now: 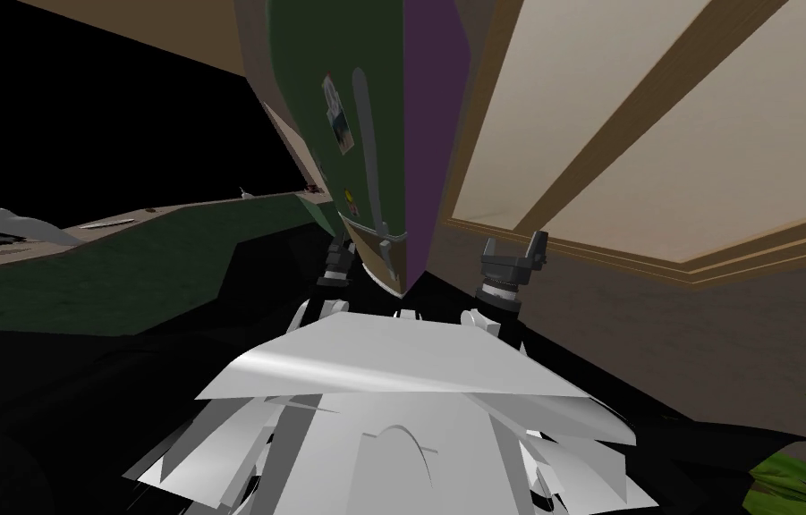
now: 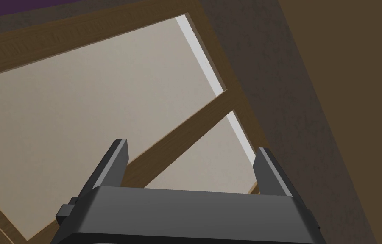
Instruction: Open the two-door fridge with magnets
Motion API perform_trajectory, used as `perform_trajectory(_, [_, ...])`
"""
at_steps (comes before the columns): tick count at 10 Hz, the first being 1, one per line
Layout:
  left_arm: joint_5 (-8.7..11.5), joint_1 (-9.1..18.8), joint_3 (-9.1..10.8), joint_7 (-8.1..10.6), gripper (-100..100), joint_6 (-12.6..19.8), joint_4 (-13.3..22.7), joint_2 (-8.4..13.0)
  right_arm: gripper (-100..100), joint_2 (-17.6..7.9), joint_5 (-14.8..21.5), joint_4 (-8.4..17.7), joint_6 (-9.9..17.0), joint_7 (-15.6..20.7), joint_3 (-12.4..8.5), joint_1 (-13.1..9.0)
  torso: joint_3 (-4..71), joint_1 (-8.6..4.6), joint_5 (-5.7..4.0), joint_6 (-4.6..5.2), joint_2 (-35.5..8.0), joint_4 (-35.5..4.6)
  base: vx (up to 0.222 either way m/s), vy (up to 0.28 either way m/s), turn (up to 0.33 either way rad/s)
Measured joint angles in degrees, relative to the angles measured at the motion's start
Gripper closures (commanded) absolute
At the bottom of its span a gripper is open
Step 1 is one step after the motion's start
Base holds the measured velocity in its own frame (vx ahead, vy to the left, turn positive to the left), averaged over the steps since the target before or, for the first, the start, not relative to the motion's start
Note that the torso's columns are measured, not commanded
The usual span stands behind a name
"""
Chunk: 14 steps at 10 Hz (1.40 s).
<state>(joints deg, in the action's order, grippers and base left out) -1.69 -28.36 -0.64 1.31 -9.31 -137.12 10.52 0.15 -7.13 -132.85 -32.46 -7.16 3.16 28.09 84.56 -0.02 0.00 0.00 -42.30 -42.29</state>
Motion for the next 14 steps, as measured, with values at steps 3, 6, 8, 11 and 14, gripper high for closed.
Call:
perform_trajectory(3, [-0.47,0.34,0.08,0.27,-100,3.43,-0.3,1.38,0,0.0,0.0,0.0,0.0,0.0,0.0,0.0,0.02,0.04,0.01,0.01,0.02,0.01,0.058,-0.011,-0.073])
perform_trajectory(6, [-1.06,0.17,0.06,0.52,-100,7.11,-0.74,3.36,0,0.0,0.0,0.0,0.0,0.0,0.0,0.0,0.0,0.03,0.0,0.0,0.0,0.0,0.059,-0.012,-0.051])
perform_trajectory(8, [-1.35,0.16,0.06,0.65,-100,8.96,-0.87,4.63,0,0.0,0.0,0.0,0.0,0.0,0.0,0.0,-0.03,0.03,0.01,0.0,-0.04,-0.01,0.042,-0.009,-0.058])
perform_trajectory(11, [-1.87,0.32,-0.02,0.8,-100,11.98,-1.15,6.87,0,0.0,0.0,0.0,0.0,0.0,0.0,0.0,0.03,0.02,0.0,0.0,0.05,0.02,0.053,-0.008,-0.054])
perform_trajectory(14, [-2.48,0.22,-0.15,0.97,-100,15.43,-1.71,9.41,0,0.0,0.0,0.0,0.0,0.0,0.0,0.0,0.03,0.02,0.0,0.01,0.04,0.01,0.062,-0.009,-0.07])
